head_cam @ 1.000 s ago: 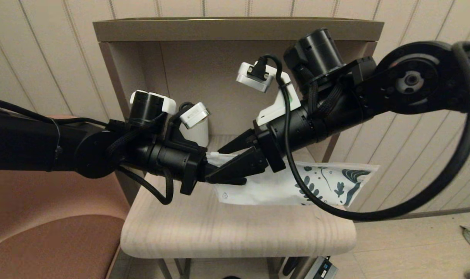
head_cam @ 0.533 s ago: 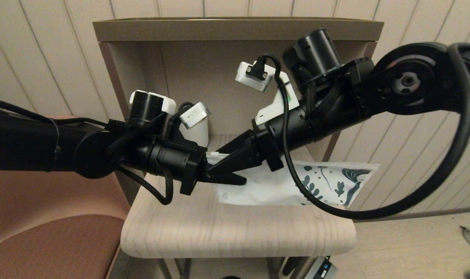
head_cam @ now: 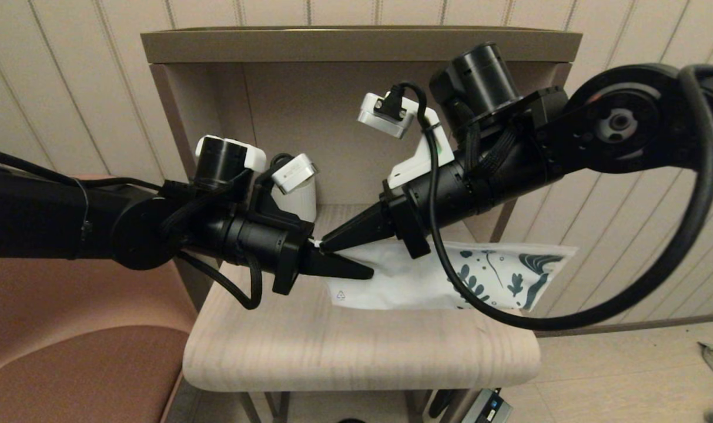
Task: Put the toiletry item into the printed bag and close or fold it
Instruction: Hand it to the other hand
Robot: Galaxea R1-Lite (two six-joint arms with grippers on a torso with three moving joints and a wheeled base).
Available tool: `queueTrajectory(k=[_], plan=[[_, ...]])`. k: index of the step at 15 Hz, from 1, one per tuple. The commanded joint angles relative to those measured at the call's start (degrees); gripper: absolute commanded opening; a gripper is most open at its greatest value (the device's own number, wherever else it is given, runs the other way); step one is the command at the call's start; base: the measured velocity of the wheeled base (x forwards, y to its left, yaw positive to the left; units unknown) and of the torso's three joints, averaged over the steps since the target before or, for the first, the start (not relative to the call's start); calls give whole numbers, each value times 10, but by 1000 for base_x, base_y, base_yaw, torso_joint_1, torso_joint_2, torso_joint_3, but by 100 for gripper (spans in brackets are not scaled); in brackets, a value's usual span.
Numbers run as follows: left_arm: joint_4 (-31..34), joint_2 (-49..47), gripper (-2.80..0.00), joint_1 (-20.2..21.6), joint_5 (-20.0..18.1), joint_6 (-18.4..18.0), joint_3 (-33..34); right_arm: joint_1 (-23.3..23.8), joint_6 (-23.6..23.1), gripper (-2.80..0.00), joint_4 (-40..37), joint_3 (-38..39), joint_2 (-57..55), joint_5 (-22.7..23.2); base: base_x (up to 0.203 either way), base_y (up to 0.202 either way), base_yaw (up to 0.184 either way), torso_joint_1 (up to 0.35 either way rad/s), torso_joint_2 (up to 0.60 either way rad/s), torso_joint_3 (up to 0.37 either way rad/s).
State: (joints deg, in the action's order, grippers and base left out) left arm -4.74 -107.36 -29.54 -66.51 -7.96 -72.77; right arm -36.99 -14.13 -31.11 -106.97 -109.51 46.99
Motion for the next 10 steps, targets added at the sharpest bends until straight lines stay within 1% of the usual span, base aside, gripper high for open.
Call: queueTrajectory(k=[1,4,6,8,9,10], plan=[[-1,0,-280,0,-4,-1,1,0,-1,-280,-2,0,1,3,0,0,0,0,0,0],[0,-1,-280,-1,-5,-4,3,1,-2,-280,-3,9,6,2,0,0,0,0,0,0],[-1,-1,-280,-5,-5,-8,3,12,-7,-280,-2,19,14,3,0,0,0,0,0,0],[-1,0,-280,-6,-5,-11,5,13,-7,-280,-2,22,15,2,0,0,0,0,0,0],[-1,1,-280,-6,-5,-19,7,18,-7,-280,-2,22,15,2,0,0,0,0,0,0],[0,6,-280,-6,-5,-40,13,27,-7,-280,-1,22,14,2,0,0,0,0,0,0]])
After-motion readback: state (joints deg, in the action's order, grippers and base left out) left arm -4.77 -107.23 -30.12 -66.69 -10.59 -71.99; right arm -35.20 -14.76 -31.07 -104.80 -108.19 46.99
